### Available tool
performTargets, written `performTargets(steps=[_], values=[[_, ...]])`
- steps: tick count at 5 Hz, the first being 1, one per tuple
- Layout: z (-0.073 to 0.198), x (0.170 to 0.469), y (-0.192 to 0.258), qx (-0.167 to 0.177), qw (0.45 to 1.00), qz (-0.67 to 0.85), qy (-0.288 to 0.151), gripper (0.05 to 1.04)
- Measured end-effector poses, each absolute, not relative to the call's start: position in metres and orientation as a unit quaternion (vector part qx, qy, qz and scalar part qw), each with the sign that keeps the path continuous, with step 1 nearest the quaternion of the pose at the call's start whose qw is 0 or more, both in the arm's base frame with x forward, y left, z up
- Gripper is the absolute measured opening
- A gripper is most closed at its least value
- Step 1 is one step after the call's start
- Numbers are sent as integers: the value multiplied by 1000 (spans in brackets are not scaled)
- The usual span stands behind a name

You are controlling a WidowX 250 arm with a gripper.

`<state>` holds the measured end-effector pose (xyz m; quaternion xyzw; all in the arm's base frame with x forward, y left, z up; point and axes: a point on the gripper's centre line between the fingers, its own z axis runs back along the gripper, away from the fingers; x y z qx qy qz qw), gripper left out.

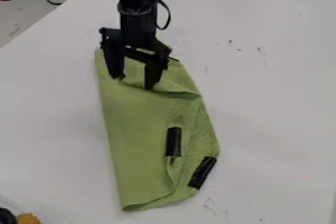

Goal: Move the cloth from bottom to the top

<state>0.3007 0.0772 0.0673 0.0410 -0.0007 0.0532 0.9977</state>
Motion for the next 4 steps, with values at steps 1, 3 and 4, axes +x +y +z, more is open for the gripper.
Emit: performTargets(steps=[1, 3, 4], values=[[83, 300, 74, 43, 996, 72, -14, 999], [89, 301, 44, -1, 993, 121, 0, 999], [97, 301, 9, -17, 983, 184, -2, 999]])
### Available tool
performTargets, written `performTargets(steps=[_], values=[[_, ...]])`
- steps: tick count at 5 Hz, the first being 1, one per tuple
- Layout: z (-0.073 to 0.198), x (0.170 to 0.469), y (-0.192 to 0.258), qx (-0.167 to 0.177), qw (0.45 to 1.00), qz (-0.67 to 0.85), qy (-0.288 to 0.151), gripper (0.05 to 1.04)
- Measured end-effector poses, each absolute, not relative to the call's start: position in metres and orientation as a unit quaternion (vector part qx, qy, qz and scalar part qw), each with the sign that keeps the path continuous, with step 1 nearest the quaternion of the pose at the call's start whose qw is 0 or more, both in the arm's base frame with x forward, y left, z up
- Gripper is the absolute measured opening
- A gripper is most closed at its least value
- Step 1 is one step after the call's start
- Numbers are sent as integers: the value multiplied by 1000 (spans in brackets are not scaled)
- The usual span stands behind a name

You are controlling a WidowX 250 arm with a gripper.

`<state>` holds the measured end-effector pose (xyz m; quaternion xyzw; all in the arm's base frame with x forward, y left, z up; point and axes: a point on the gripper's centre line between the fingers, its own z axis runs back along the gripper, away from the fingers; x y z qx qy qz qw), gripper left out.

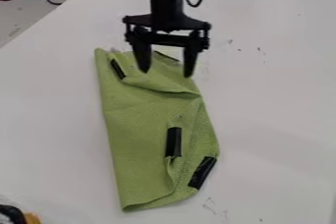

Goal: Move the cloth from bottom to the top

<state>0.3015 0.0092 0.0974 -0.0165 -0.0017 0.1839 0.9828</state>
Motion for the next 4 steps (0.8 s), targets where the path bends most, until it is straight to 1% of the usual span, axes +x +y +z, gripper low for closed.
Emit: performTargets(steps=[1, 2, 3, 4], values=[[107, 300, -28, -38, 964, 264, -14, 998], [110, 295, -67, -55, 951, 301, -37, 999], [118, 292, -100, -46, 955, 294, -21, 999], [108, 269, -145, -45, 951, 307, -24, 999]])
